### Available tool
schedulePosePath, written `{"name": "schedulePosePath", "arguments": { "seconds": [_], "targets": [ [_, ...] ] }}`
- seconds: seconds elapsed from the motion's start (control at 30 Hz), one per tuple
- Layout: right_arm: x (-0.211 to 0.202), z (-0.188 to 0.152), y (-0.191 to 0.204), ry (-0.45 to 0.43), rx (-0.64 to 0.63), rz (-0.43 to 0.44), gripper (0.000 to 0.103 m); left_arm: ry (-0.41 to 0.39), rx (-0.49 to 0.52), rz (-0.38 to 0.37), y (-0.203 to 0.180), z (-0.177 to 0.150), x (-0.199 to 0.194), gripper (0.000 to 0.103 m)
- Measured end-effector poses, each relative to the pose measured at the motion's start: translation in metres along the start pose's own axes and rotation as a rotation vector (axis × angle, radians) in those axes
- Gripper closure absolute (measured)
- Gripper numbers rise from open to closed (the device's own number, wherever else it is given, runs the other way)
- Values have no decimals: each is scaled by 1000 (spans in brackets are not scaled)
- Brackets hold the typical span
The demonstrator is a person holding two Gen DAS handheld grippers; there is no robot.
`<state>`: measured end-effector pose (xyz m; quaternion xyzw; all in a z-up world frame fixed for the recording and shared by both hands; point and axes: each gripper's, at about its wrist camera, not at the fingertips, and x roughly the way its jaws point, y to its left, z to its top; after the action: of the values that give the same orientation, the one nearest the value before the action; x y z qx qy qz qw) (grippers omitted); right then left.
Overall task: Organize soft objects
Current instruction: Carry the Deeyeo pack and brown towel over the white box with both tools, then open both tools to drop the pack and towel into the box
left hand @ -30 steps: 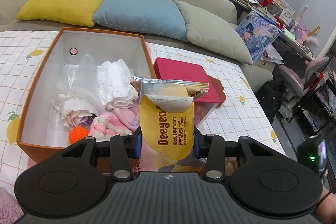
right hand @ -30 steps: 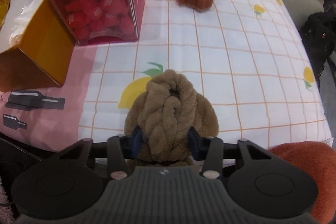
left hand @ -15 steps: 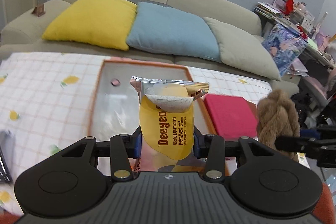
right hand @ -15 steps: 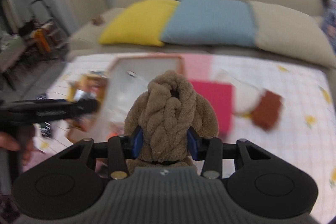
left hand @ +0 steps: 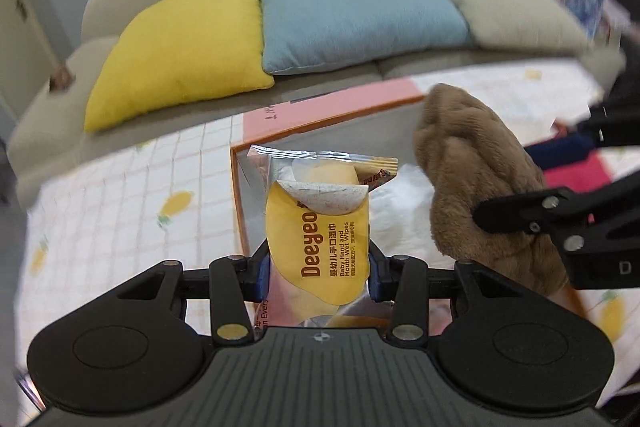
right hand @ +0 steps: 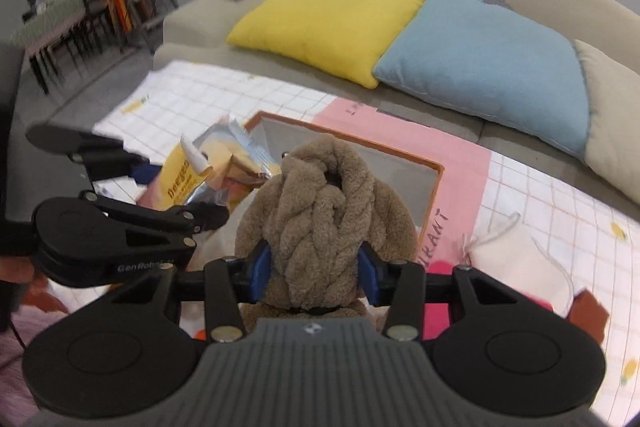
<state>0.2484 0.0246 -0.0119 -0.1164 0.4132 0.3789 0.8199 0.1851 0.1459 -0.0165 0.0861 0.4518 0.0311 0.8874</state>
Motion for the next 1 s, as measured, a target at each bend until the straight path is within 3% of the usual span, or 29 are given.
{"name": "schedulePosePath", "arguments": {
  "seconds": [0.3, 0.6, 0.8, 1.0],
  "targets": [
    [52, 9, -15, 67, -61, -8, 56, 42, 273, 124, -28, -1, 44, 53],
    [88, 9, -21, 131, -68, -3, 55, 64, 445, 192, -50, -12, 70, 51],
    [88, 6, -24, 125, -81, -13, 53, 67, 479, 202, -53, -11, 78, 44],
    [74, 9, -32, 99, -45, 2, 48, 54, 330, 106, -34, -4, 74, 35]
  ]
}}
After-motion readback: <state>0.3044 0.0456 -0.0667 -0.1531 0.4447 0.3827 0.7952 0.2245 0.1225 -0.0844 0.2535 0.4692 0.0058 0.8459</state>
